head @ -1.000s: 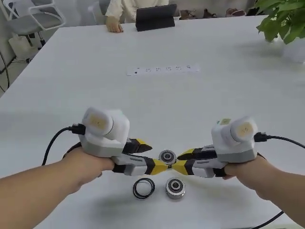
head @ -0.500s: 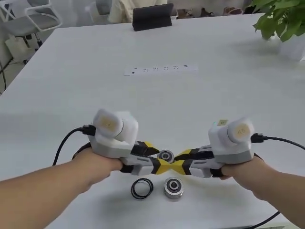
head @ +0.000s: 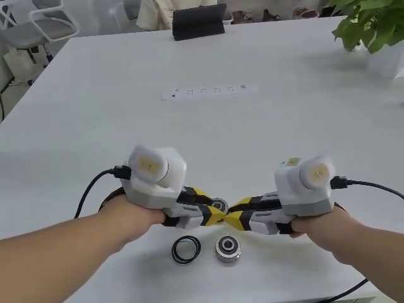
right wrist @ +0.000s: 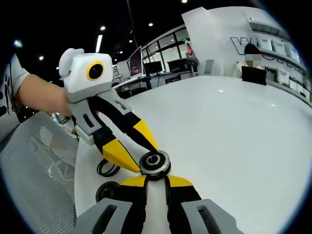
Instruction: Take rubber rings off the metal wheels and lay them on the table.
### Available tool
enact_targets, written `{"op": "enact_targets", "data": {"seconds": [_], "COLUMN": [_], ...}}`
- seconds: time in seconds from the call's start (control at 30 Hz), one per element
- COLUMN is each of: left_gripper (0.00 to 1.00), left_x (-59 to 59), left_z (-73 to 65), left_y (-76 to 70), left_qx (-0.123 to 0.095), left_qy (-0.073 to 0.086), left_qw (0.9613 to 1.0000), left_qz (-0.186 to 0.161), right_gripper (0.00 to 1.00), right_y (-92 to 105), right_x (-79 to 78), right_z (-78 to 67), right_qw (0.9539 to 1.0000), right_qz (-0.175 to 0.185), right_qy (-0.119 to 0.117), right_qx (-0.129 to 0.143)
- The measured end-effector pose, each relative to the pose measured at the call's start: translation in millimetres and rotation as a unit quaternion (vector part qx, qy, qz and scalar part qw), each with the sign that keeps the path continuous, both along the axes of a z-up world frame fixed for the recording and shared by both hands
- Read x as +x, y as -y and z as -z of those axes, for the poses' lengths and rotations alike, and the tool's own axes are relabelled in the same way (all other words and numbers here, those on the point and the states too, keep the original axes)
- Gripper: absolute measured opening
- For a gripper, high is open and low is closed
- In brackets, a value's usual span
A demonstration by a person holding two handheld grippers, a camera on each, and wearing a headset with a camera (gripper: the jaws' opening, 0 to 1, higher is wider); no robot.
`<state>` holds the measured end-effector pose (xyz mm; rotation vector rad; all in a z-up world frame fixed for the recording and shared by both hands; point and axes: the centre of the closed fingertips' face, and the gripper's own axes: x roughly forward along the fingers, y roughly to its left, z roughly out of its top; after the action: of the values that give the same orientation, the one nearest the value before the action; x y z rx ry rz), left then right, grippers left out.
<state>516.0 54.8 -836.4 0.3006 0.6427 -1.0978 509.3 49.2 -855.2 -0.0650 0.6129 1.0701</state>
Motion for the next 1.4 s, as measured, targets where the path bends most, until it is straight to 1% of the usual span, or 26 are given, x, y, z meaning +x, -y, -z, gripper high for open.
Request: {"op": "enact_targets", "data": {"seconds": [0.1,0.13,0.2,0.23,0.3,0.33,0.4,0.5,0.6,0.63,0.67,0.73,0.9,0.97,1.0,1.03,1.07,1.17,1.23,1.27,1.3,1.33,1.4], "left_gripper": [0.14,0.12,0.08,0.08,0.08,0.07,0.07,0.07,0.07,0.07,0.07,0.07,0.07,0.07,0.07,0.07,0.07,0.07,0.07,0.07,0.07,0.07,0.07], "left_x": [1.4,2.8,7.0,5.9,5.2,4.0,4.9,4.2,5.1,5.1,5.3,5.5,5.7,5.9,5.7,5.8,5.8,6.2,6.3,6.2,6.3,6.3,5.9], "left_z": [2.0,1.8,2.4,2.4,3.2,3.4,3.0,3.2,3.2,3.2,3.2,3.2,3.3,3.4,3.3,3.3,3.3,3.4,3.6,3.6,3.6,3.6,3.6], "left_y": [0.9,0.0,-2.2,-1.2,-0.6,-0.1,-1.0,-0.6,-1.0,-1.0,-1.0,-1.1,-1.1,-1.1,-1.2,-1.2,-1.2,-1.4,-1.6,-1.6,-1.4,-1.3,-0.8], "left_qx": [0.012,0.017,0.021,0.02,0.037,0.036,0.035,0.036,0.037,0.038,0.038,0.038,0.038,0.039,0.04,0.04,0.041,0.041,0.042,0.042,0.042,0.042,0.041], "left_qy": [0.012,0.017,0.022,0.02,0.044,0.042,0.04,0.044,0.045,0.045,0.045,0.044,0.046,0.046,0.047,0.046,0.047,0.047,0.047,0.047,0.047,0.047,0.047], "left_qw": [0.9999,0.9997,0.9995,0.9996,0.9982,0.9984,0.9986,0.9983,0.9983,0.9983,0.9983,0.9983,0.9982,0.9982,0.9981,0.9981,0.9981,0.998,0.998,0.998,0.9979,0.9979,0.998], "left_qz": [0.005,0.002,-0.007,-0.004,0.016,0.009,0.008,0.006,0.001,0.001,0.001,-0.001,-0.004,-0.004,-0.004,-0.005,-0.005,-0.006,-0.008,-0.009,-0.011,-0.012,-0.014], "right_gripper": [0.11,0.11,0.11,0.11,0.11,0.11,0.11,0.1,0.09,0.09,0.07,0.07,0.07,0.05,0.02,0.0,0.0,0.0,0.0,0.0,0.0,0.0,0.0], "right_y": [0.0,0.0,0.0,0.2,-0.1,-0.2,0.1,0.2,0.2,-0.3,1.1,-0.2,1.3,1.7,2.6,2.9,2.8,3.4,3.9,4.0,4.5,6.2,9.0], "right_x": [0.0,0.2,0.2,0.4,0.1,0.0,0.5,1.2,0.9,0.2,1.0,-0.6,1.1,0.9,0.6,1.9,2.5,2.6,3.3,3.7,4.5,5.1,7.4], "right_z": [-0.1,-0.1,0.0,0.1,0.0,0.0,0.1,0.3,-0.1,-0.3,0.5,-0.1,0.9,1.2,2.5,3.2,3.1,3.1,3.2,3.3,2.1,1.8,0.2], "right_qw": [1.0,1.0,1.0,1.0,1.0,1.0,1.0,1.0,0.9999,0.9999,0.9996,0.9996,0.9997,0.9997,0.9996,0.9995,0.9994,0.9991,0.9983,0.9959,0.994,0.9909,0.9879], "right_qz": [0.001,0.001,0.001,0.001,0.001,0.002,0.003,0.006,0.008,0.008,0.01,0.008,0.015,0.017,0.018,0.023,0.03,0.038,0.049,0.068,0.079,0.091,0.105], "right_qy": [0.001,0.001,0.001,0.002,0.002,0.003,0.003,0.006,0.005,0.007,0.016,0.018,0.009,0.007,0.003,-0.001,-0.012,-0.02,-0.032,-0.055,-0.067,-0.085,-0.093], "right_qx": [0.002,0.002,0.002,0.001,0.0,0.0,0.0,-0.004,-0.005,-0.008,-0.02,-0.021,-0.018,-0.019,-0.023,-0.021,-0.013,-0.007,0.002,0.021,0.036,0.051,0.066]}}
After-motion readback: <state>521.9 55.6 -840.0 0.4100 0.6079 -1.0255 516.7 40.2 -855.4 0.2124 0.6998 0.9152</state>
